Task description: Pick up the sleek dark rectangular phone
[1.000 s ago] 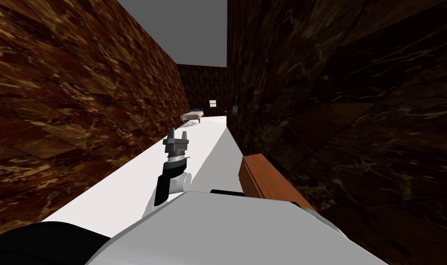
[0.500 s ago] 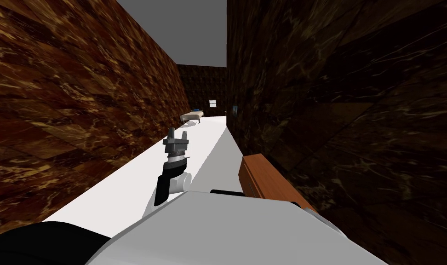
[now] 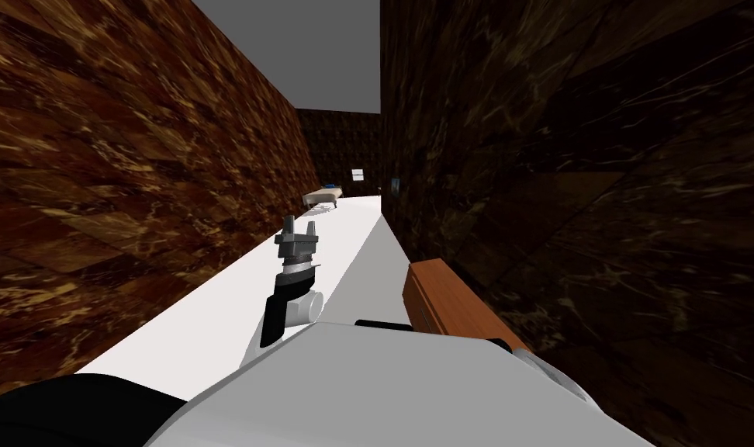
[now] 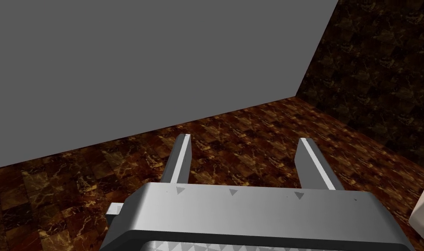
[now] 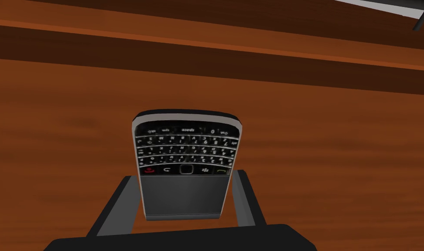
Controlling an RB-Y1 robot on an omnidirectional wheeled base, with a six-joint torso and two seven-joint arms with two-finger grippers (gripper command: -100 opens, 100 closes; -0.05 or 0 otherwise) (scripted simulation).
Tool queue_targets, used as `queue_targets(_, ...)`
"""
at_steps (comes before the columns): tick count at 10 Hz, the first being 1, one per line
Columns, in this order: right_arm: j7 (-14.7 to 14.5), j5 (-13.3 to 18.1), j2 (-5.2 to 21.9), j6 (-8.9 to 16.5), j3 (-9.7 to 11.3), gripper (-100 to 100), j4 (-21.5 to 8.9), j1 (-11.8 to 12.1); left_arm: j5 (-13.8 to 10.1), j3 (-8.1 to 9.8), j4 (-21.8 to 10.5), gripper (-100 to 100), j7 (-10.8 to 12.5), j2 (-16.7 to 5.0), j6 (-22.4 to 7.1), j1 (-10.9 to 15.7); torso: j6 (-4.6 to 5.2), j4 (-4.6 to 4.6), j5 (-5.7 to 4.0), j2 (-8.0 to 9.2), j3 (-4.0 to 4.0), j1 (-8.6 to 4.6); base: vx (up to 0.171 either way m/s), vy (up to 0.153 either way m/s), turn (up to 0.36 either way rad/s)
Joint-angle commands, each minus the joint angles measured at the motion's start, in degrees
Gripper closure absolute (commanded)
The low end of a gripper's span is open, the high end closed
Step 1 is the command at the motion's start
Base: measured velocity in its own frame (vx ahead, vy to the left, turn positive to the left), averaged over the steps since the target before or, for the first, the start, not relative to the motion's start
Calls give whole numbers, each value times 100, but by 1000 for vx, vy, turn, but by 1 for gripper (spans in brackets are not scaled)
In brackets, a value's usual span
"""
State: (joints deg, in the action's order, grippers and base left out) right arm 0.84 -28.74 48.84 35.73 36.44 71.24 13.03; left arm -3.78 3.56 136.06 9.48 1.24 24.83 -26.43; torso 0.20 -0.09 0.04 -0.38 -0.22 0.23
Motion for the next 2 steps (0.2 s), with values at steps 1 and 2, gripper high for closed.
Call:
queue_targets(1, 0, 0, 0, 0, 0, 100, 0, 0, 0, 0, 0, 0, 0, 0, 0, 0, 0, 0, 0, 0, 0, 0, -3, 22, -10)
queue_targets(2, 7, -7, 11, 15, 3, 0, 18, 1, 0, 0, 0, 0, 0, 0, 0, 0, 0, 0, -2, -1, 0, -8, 0, 0, 0)
